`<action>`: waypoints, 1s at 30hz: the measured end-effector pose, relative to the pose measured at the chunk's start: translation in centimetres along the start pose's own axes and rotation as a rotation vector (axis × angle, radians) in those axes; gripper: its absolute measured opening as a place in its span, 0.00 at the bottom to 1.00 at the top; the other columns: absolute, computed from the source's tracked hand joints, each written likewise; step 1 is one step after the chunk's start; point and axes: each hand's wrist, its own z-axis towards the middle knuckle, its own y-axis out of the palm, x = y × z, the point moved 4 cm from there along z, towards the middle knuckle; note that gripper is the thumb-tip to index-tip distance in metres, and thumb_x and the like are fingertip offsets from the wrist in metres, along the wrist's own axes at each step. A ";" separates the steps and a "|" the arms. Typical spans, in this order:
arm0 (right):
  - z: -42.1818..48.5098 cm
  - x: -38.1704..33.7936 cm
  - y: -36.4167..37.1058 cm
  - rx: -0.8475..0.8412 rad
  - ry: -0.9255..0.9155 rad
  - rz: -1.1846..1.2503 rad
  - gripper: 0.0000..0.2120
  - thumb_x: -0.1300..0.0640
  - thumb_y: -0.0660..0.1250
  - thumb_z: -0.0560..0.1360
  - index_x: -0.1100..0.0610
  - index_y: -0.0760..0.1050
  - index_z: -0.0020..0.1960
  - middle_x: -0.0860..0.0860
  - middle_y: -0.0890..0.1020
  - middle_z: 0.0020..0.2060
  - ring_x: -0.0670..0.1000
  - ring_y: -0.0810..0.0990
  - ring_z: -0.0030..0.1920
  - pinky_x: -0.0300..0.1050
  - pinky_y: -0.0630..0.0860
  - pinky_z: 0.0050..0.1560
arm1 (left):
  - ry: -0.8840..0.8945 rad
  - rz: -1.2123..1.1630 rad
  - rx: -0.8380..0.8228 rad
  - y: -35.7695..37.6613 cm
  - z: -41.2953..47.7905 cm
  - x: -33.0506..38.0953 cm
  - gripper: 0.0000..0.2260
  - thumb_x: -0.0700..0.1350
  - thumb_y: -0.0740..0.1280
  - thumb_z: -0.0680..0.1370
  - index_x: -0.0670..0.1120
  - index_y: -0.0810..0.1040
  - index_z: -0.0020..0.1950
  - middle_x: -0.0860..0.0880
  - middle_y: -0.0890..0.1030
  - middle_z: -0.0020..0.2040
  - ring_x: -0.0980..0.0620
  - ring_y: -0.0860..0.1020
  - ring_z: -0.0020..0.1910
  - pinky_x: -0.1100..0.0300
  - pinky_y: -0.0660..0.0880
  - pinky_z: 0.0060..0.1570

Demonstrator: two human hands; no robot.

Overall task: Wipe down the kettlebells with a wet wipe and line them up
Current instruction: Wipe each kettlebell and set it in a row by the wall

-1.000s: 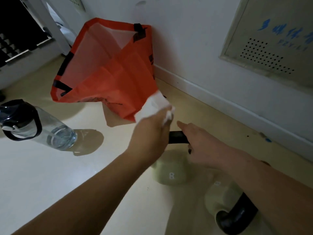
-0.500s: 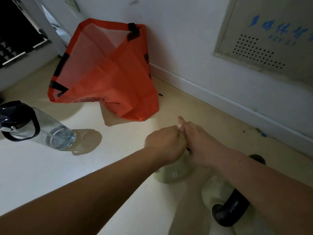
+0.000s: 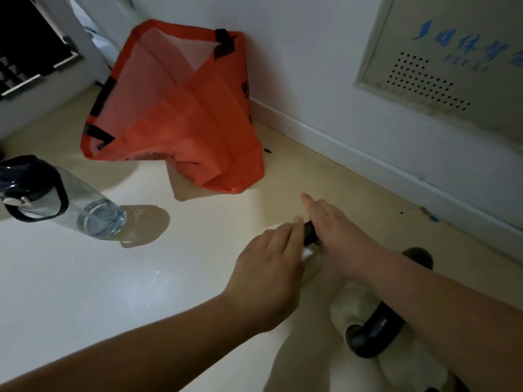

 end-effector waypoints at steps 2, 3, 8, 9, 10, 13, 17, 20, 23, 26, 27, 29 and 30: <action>-0.2 0.2 -0.1 0.006 0.006 0.065 0.42 0.60 0.67 0.80 0.54 0.42 0.83 0.51 0.64 0.73 0.51 0.64 0.72 0.37 0.62 0.67 | 0.014 0.065 -0.085 0.7 2.9 1.1 0.29 0.49 0.53 0.84 0.38 0.51 0.82 0.41 0.71 0.72 0.44 0.74 0.62 0.51 0.73 0.64; -0.3 0.2 -0.1 0.006 0.001 0.079 0.41 0.59 0.67 0.80 0.54 0.44 0.83 0.51 0.65 0.73 0.51 0.65 0.72 0.37 0.61 0.67 | 0.021 0.104 -0.107 0.8 3.1 1.2 0.30 0.49 0.53 0.83 0.37 0.50 0.82 0.40 0.70 0.73 0.43 0.73 0.63 0.50 0.73 0.64; -0.6 0.7 -0.3 -0.028 -0.072 0.055 0.35 0.68 0.68 0.75 0.48 0.62 0.77 0.46 0.71 0.65 0.50 0.71 0.64 0.45 0.72 0.65 | 0.067 0.123 -0.202 -0.1 -3.8 -0.1 0.32 0.59 0.53 0.84 0.41 0.54 0.82 0.42 0.54 0.82 0.42 0.54 0.81 0.44 0.65 0.74; -0.5 0.9 -0.3 -0.036 -0.091 0.074 0.33 0.69 0.68 0.73 0.48 0.66 0.74 0.46 0.73 0.64 0.50 0.72 0.63 0.46 0.73 0.65 | 0.091 0.112 -0.225 -0.5 -4.8 -0.4 0.33 0.62 0.53 0.84 0.42 0.52 0.83 0.44 0.51 0.83 0.44 0.50 0.82 0.44 0.63 0.75; -0.4 1.1 -0.4 -0.036 -0.089 0.110 0.31 0.69 0.69 0.72 0.49 0.70 0.70 0.46 0.74 0.63 0.50 0.74 0.62 0.46 0.74 0.64 | 0.129 0.074 -0.227 -1.0 -5.1 -0.5 0.33 0.62 0.51 0.84 0.43 0.52 0.83 0.45 0.49 0.83 0.47 0.48 0.82 0.45 0.61 0.76; 0.2 2.6 -1.5 0.001 0.032 0.241 0.22 0.62 0.76 0.70 0.51 0.76 0.62 0.47 0.76 0.58 0.49 0.77 0.57 0.44 0.75 0.59 | 0.185 -0.106 -0.140 -3.2 -2.9 -0.5 0.24 0.56 0.50 0.86 0.47 0.68 0.78 0.49 0.66 0.79 0.53 0.64 0.78 0.54 0.69 0.73; 0.2 4.1 -1.7 -0.066 0.128 0.210 0.13 0.48 0.78 0.68 0.47 0.82 0.50 0.45 0.82 0.47 0.48 0.81 0.49 0.52 0.80 0.53 | 0.137 -0.134 -0.079 -3.0 0.5 -1.2 0.15 0.51 0.60 0.83 0.49 0.76 0.67 0.52 0.78 0.60 0.52 0.80 0.47 0.59 0.79 0.43; 0.0 4.3 -1.7 -0.115 0.163 0.297 0.12 0.55 0.77 0.71 0.49 0.83 0.54 0.47 0.84 0.50 0.50 0.82 0.53 0.53 0.80 0.59 | -0.023 -0.032 -0.198 0.3 0.1 -1.5 0.24 0.57 0.53 0.83 0.50 0.60 0.78 0.51 0.76 0.57 0.50 0.79 0.40 0.56 0.79 0.37; -0.3 4.9 -1.7 -0.214 0.248 0.425 0.23 0.63 0.71 0.77 0.50 0.77 0.70 0.49 0.80 0.63 0.51 0.77 0.66 0.46 0.72 0.70 | -0.004 0.167 -0.165 1.0 0.4 -0.8 0.26 0.57 0.51 0.82 0.46 0.60 0.77 0.49 0.78 0.50 0.49 0.77 0.31 0.54 0.75 0.25; -0.4 5.4 -1.6 -0.282 0.332 0.478 0.27 0.67 0.62 0.74 0.45 0.78 0.68 0.52 0.78 0.64 0.54 0.75 0.66 0.49 0.72 0.66 | 0.000 0.285 -0.236 1.4 4.5 1.3 0.23 0.52 0.56 0.84 0.43 0.59 0.77 0.46 0.76 0.54 0.47 0.75 0.35 0.55 0.68 0.29; -0.4 5.4 -1.7 -0.261 0.366 0.522 0.24 0.68 0.60 0.72 0.47 0.81 0.59 0.54 0.80 0.60 0.57 0.77 0.63 0.51 0.75 0.61 | -0.021 0.295 -0.287 1.7 6.4 2.2 0.21 0.50 0.56 0.85 0.43 0.61 0.76 0.45 0.75 0.55 0.46 0.75 0.37 0.54 0.67 0.32; -0.4 5.7 -2.4 -0.135 0.496 0.671 0.21 0.71 0.57 0.74 0.60 0.81 0.61 0.63 0.80 0.63 0.67 0.78 0.64 0.63 0.78 0.62 | -0.064 0.324 -0.489 2.7 10.4 3.9 0.16 0.44 0.60 0.84 0.43 0.69 0.71 0.44 0.76 0.56 0.43 0.78 0.46 0.54 0.70 0.38; -0.5 6.0 -2.8 -0.058 0.562 0.726 0.22 0.72 0.57 0.76 0.65 0.76 0.67 0.66 0.76 0.67 0.68 0.77 0.65 0.64 0.77 0.64 | -0.075 0.349 -0.590 3.1 11.9 4.6 0.13 0.42 0.62 0.83 0.43 0.73 0.67 0.45 0.77 0.54 0.43 0.79 0.50 0.54 0.72 0.42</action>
